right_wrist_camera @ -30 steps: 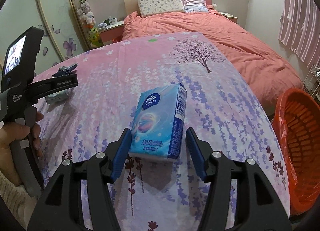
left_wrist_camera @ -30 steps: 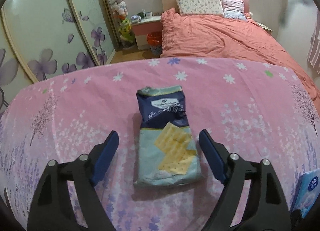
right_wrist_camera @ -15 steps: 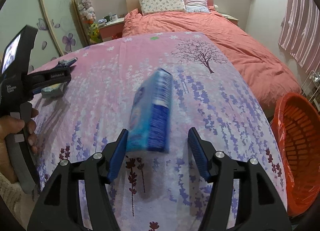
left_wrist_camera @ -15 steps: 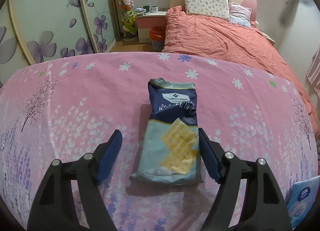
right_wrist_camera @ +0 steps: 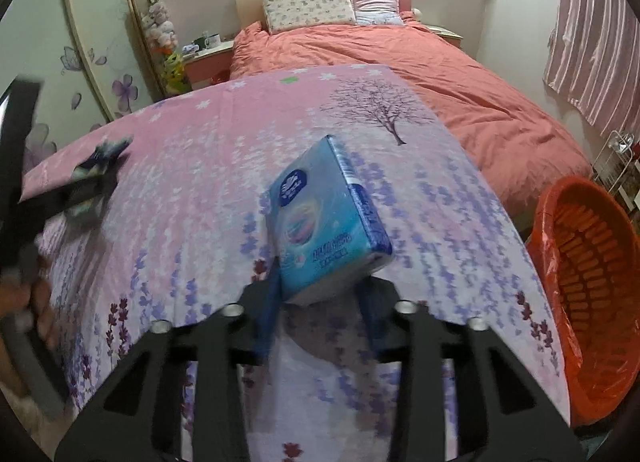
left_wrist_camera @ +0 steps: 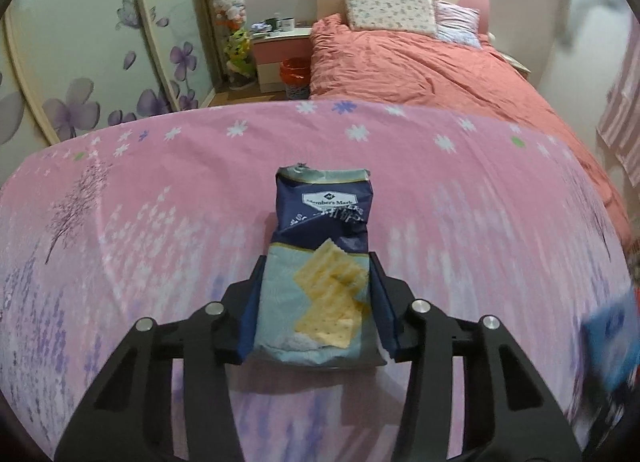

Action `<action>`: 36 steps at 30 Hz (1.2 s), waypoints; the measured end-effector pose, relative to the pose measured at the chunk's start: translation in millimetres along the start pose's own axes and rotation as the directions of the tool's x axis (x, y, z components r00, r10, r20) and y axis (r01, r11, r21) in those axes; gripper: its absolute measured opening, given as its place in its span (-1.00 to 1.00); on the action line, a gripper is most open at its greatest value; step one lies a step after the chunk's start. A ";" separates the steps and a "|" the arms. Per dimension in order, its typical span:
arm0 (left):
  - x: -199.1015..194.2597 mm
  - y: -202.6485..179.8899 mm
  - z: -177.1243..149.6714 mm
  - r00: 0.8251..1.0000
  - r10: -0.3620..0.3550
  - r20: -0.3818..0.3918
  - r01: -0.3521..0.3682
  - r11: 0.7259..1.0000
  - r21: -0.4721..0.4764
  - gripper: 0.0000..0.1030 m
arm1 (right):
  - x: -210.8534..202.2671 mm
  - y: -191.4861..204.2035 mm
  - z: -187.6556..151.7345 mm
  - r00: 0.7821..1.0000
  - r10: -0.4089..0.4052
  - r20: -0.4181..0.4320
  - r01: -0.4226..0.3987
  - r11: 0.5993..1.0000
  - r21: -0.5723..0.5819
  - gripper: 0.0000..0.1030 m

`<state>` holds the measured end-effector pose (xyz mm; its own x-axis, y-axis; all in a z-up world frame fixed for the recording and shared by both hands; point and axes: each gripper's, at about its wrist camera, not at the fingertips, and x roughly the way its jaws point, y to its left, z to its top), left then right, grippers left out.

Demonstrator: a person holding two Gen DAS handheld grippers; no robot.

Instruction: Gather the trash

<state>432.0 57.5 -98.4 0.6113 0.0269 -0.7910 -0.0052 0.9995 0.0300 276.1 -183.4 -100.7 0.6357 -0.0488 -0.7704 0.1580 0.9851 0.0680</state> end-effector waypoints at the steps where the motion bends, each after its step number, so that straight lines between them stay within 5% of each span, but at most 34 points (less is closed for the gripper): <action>1: -6.8 0.6 -9.2 1.000 -0.013 0.001 0.013 1.000 0.013 -0.09 | -2.3 -3.4 -2.2 1.000 0.003 0.000 -0.003 1.000 -0.017 -0.50; 13: -78.0 -4.0 -103.4 0.990 -0.141 -0.007 0.140 0.985 0.101 -0.08 | -41.7 -28.1 -46.5 0.990 0.142 -0.007 -0.142 0.989 -0.043 -0.52; 24: -85.0 -0.1 -111.6 0.995 -0.098 0.010 0.096 0.990 0.107 0.34 | -44.2 -36.4 -35.6 0.997 0.068 0.034 -0.068 0.998 -0.003 0.33; 36: -86.9 0.8 -110.7 0.995 -0.093 0.019 0.090 0.988 0.123 0.45 | -38.6 -50.6 -19.3 0.995 0.085 0.060 -0.084 0.996 -0.022 0.54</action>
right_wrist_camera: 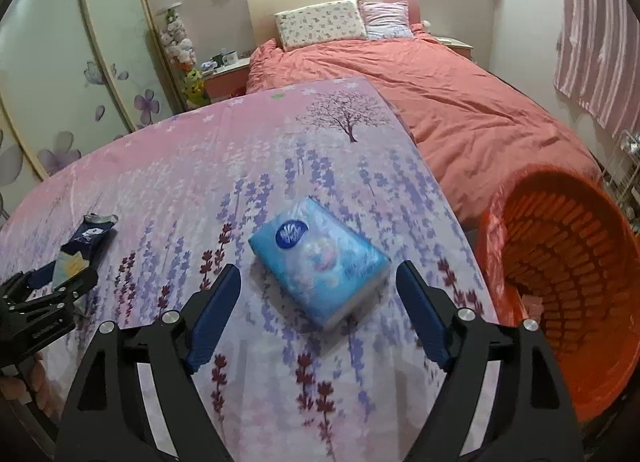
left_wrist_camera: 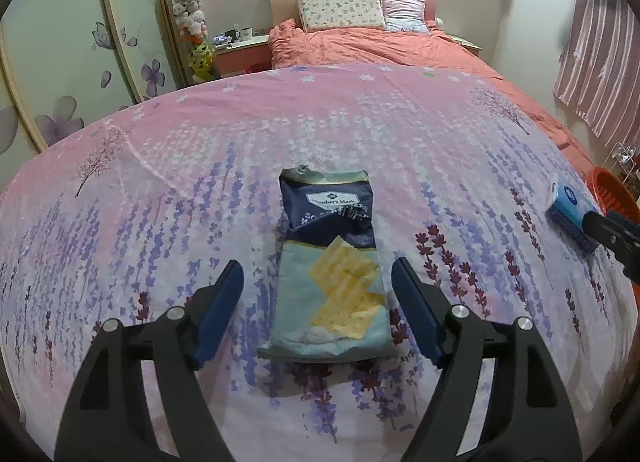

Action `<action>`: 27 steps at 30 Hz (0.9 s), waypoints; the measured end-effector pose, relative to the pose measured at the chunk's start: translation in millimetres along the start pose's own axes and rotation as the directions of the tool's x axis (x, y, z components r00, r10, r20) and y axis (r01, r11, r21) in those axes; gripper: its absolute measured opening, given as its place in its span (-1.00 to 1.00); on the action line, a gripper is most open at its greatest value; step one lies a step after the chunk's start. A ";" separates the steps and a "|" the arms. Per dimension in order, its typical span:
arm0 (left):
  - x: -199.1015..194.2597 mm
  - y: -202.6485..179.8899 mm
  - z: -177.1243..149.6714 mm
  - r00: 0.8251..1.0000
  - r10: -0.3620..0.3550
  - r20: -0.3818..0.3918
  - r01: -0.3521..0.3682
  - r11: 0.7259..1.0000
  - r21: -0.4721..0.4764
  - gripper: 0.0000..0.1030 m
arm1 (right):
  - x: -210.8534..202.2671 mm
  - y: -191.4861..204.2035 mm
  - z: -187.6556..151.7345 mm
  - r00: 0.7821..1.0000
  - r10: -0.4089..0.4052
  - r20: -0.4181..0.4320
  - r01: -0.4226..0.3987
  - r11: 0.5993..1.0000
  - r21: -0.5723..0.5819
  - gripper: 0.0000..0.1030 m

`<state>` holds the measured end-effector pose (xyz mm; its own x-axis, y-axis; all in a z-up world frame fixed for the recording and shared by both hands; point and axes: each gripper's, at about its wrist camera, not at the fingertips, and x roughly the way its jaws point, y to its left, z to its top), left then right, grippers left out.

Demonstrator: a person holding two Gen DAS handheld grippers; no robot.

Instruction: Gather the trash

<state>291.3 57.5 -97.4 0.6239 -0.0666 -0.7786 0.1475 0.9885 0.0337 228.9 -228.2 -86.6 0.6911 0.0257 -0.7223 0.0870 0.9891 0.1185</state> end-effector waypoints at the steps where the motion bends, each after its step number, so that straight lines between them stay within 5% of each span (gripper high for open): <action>1: 0.4 0.4 0.8 1.000 -0.002 -0.002 0.002 1.000 -0.004 0.45 | 4.1 1.4 3.9 1.000 0.004 0.001 -0.004 1.000 -0.016 0.54; 5: 1.5 2.1 3.6 1.000 -0.011 -0.010 0.011 1.000 -0.011 0.45 | 17.3 3.2 8.5 0.999 0.024 -0.038 -0.027 0.998 -0.061 0.54; 9: 1.3 2.7 3.3 1.000 -0.020 -0.003 0.020 1.000 0.000 0.45 | 4.2 5.5 1.6 0.985 0.156 -0.081 -0.161 0.985 -0.063 0.35; 23: 9.0 -2.1 10.0 0.999 -0.032 -0.018 0.031 0.999 -0.039 0.28 | 15.3 21.2 -0.8 0.998 0.042 -0.054 -0.048 0.993 -0.107 0.41; 25: 10.6 -2.8 10.8 0.999 -0.026 -0.021 0.025 0.999 -0.042 0.25 | 17.9 23.0 -2.0 0.997 0.027 -0.078 -0.036 0.992 -0.118 0.12; 27: 12.2 -2.5 11.6 1.000 -0.019 -0.021 0.018 0.999 -0.047 0.25 | 15.3 24.5 -4.8 0.997 0.015 -0.080 -0.025 0.992 -0.123 0.11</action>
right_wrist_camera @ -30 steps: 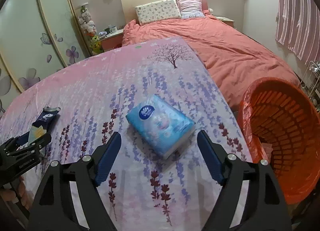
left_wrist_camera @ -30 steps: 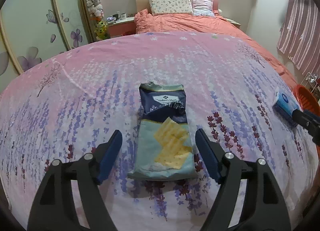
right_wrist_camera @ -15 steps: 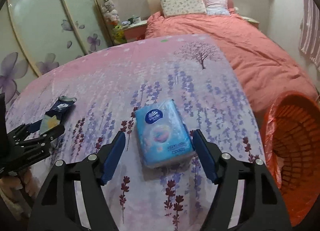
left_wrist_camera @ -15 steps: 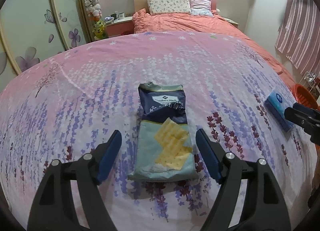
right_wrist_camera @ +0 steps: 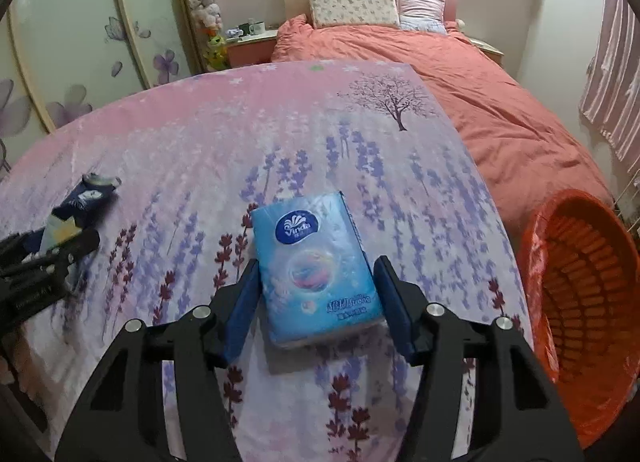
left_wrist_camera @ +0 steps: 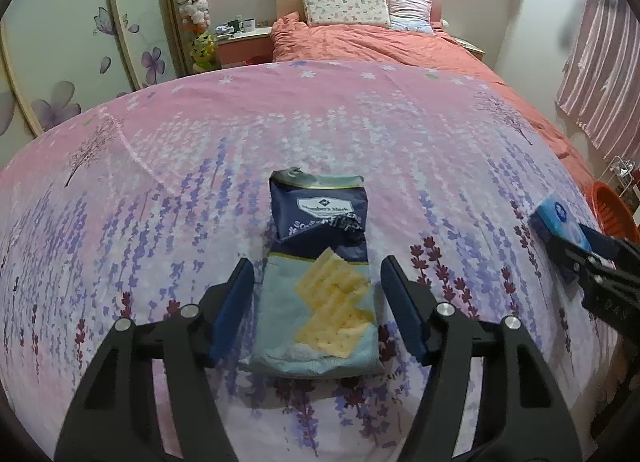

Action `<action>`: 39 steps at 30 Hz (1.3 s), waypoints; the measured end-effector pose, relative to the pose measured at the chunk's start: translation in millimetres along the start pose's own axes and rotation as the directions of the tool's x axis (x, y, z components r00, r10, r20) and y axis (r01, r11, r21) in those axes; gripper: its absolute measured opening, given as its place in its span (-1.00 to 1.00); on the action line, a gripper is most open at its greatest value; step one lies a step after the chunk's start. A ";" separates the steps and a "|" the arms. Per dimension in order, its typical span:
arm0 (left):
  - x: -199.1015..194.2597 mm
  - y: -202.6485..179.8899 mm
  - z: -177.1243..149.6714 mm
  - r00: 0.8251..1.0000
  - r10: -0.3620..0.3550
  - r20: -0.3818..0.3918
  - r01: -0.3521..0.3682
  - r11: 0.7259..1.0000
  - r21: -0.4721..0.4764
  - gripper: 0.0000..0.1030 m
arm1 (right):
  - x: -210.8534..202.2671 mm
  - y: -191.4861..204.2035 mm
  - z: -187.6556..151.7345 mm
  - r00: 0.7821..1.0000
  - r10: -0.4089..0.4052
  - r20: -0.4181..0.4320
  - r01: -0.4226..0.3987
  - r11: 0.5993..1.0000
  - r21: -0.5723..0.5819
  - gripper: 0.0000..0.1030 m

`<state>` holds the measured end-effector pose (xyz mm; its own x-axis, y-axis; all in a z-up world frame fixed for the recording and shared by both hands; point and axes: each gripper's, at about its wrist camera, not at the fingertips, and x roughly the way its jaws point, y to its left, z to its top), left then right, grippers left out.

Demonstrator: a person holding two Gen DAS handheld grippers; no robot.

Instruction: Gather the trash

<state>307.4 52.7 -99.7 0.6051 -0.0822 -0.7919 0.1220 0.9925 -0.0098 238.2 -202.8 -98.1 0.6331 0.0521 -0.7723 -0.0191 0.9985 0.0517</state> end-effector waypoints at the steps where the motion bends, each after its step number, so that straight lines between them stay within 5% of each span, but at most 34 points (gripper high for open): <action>1: 1.1 0.5 0.1 1.000 0.006 0.000 -0.006 1.000 -0.002 0.25 | -2.1 0.7 -2.8 1.000 0.004 -0.002 -0.004 1.000 0.005 0.11; 7: 4.0 0.5 1.2 1.000 0.031 -0.007 -0.031 1.000 -0.004 0.26 | -8.2 9.9 -13.1 0.999 -0.044 -0.007 0.044 0.999 -0.004 0.11; 39: 5.9 0.0 0.0 0.999 0.033 -0.013 -0.033 0.999 -0.014 0.34 | -7.2 4.0 -11.4 0.999 -0.038 -0.010 0.038 0.999 0.009 0.16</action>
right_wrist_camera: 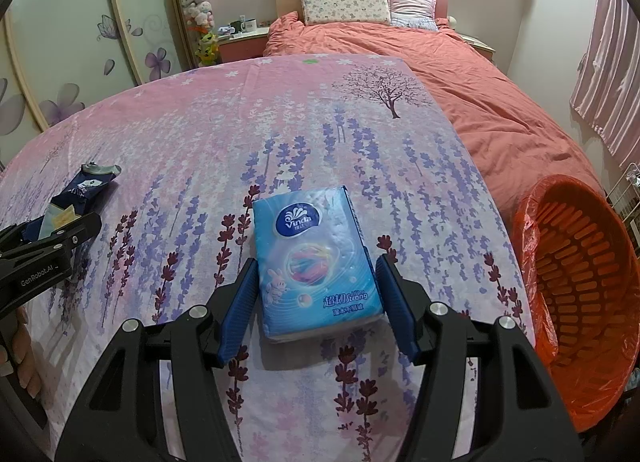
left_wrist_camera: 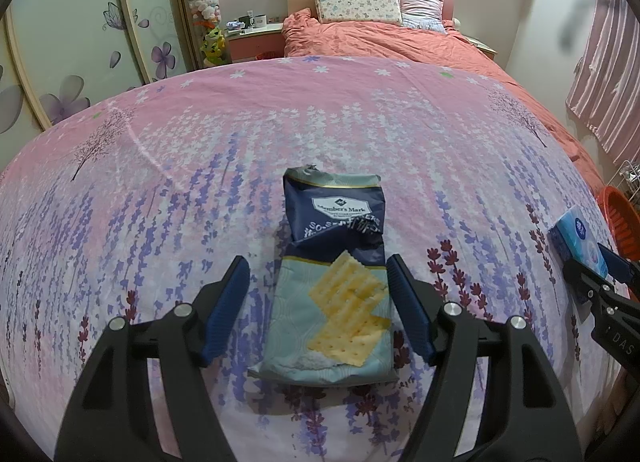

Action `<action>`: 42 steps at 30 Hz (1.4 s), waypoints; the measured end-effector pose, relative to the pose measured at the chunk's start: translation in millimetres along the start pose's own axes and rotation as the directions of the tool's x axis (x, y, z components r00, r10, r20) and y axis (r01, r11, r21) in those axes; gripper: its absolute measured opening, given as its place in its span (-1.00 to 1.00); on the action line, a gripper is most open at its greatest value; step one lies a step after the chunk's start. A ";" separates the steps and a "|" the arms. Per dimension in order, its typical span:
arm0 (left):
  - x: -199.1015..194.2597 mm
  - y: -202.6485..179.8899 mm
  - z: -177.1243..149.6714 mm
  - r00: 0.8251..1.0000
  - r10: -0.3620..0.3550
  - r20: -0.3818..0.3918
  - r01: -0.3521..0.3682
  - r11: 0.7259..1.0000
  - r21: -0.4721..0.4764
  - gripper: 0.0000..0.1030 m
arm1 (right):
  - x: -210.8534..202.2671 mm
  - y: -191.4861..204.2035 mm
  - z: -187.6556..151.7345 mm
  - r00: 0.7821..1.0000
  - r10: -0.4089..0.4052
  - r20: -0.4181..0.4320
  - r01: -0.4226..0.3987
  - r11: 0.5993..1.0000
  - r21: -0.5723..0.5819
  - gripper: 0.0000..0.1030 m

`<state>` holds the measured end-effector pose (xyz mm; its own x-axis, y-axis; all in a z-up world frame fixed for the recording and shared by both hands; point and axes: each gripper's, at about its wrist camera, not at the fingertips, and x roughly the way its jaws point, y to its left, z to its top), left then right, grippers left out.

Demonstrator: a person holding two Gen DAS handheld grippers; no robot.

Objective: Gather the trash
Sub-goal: 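Lift the cracker bag with the left tool while the right tool lifts the tissue pack, then carry both items over the orange basket and open both tools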

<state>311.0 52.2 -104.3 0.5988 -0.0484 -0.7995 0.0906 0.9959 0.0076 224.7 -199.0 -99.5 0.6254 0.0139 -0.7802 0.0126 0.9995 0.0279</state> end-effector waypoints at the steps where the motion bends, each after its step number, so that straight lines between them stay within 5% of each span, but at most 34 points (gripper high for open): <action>1: 0.0 -0.1 0.0 1.000 0.000 0.000 0.000 1.000 0.000 0.34 | 0.0 0.0 0.0 1.000 0.000 0.000 0.000 1.000 0.000 0.16; 11: -0.7 2.1 0.1 1.000 -0.003 0.003 0.003 1.000 -0.006 0.29 | 0.1 -0.9 0.5 1.000 -0.002 0.002 0.002 1.000 0.001 0.16; 13: -2.7 3.3 -0.3 1.000 0.003 0.012 -0.002 1.000 -0.014 -0.05 | -0.5 -0.7 0.9 1.000 0.001 0.006 -0.001 1.000 0.008 0.07; 17: -6.4 4.4 -2.3 0.999 -0.022 0.026 0.023 1.000 -0.019 -0.28 | -5.4 -6.0 -2.2 0.999 0.031 0.020 -0.031 0.999 0.042 -0.02; 30: -64.1 -16.8 -1.3 0.991 -0.071 0.117 0.068 0.997 0.035 -0.30 | -63.8 -14.9 -0.5 0.991 0.055 0.120 -0.065 0.994 0.084 -0.03; 42: -147.4 -89.4 1.9 0.959 -0.205 0.195 0.178 0.973 0.144 -0.30 | -137.2 -50.1 -7.0 0.969 -0.001 0.245 -0.033 0.990 0.134 -0.03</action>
<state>216.2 -29.8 14.0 0.7110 -0.2651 -0.6513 0.3094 0.9497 -0.0488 132.9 -250.8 1.8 0.7977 0.0062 -0.6031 0.0961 0.9859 0.1372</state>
